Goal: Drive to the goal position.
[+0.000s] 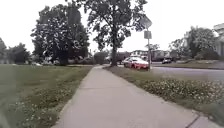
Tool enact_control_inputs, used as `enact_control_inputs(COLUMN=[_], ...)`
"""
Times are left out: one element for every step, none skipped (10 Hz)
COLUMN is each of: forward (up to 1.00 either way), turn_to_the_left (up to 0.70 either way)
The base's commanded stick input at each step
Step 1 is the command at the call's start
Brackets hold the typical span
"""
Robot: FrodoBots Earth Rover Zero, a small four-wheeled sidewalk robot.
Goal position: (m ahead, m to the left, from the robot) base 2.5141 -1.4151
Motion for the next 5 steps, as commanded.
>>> enact_control_inputs(forward=[0.70,0.70,0.70,0.70,0.70], turn_to_the_left=[0.00,0.00,0.00,0.00,0.00])
